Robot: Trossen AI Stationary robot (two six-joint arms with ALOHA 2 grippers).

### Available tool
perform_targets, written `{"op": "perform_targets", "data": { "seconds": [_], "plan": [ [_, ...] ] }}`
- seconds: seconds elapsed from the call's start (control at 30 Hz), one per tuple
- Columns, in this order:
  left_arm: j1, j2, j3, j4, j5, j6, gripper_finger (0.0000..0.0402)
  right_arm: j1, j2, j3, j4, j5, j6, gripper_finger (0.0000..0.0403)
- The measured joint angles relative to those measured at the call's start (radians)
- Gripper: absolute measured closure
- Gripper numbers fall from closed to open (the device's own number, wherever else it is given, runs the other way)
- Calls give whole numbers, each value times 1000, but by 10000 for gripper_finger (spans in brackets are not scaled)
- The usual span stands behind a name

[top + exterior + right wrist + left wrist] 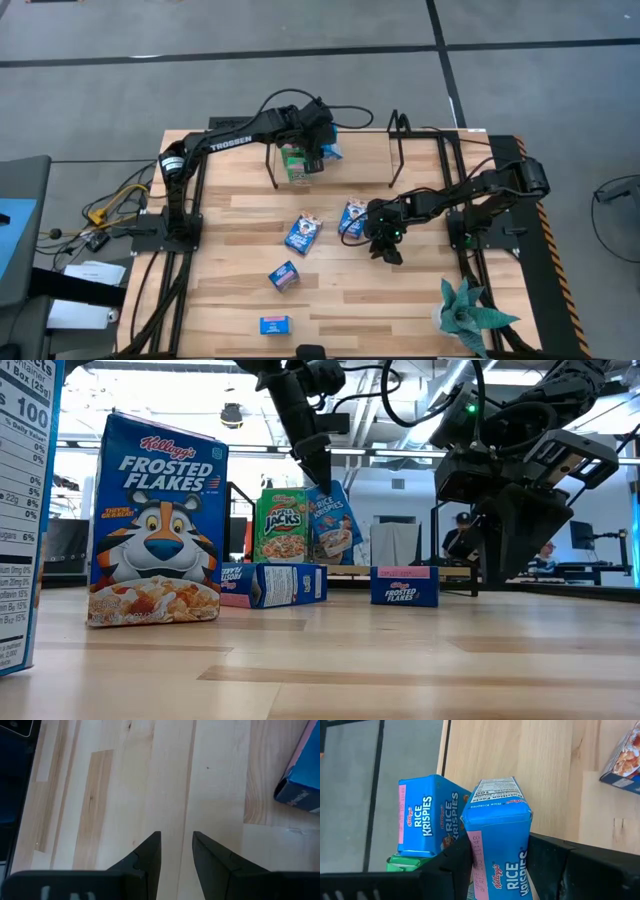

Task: Stack cereal on shelf
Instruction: Put the left light blue cereal box on the shelf aligned with the other light blue cereal box

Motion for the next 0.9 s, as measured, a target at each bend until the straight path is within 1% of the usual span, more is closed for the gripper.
{"op": "perform_targets", "data": {
  "seconds": [0.53, 0.7, 0.8, 0.9],
  "plan": [
    [-1, 0, 0, -23, -19, 39, 256, 3, 0, 0, 0, -3, 1, 267],
    [-2, 24, 1, -45, -18, 35, 256, 4, 0, 0, 0, -3, 8, 267],
    [-9, 43, 9, -40, -30, 38, 256, 9, 0, 0, 0, -3, 8, 267],
    [-20, 46, 10, -33, -65, 38, 256, 9, 0, 0, -6, -4, 11, 267]
  ]
}}
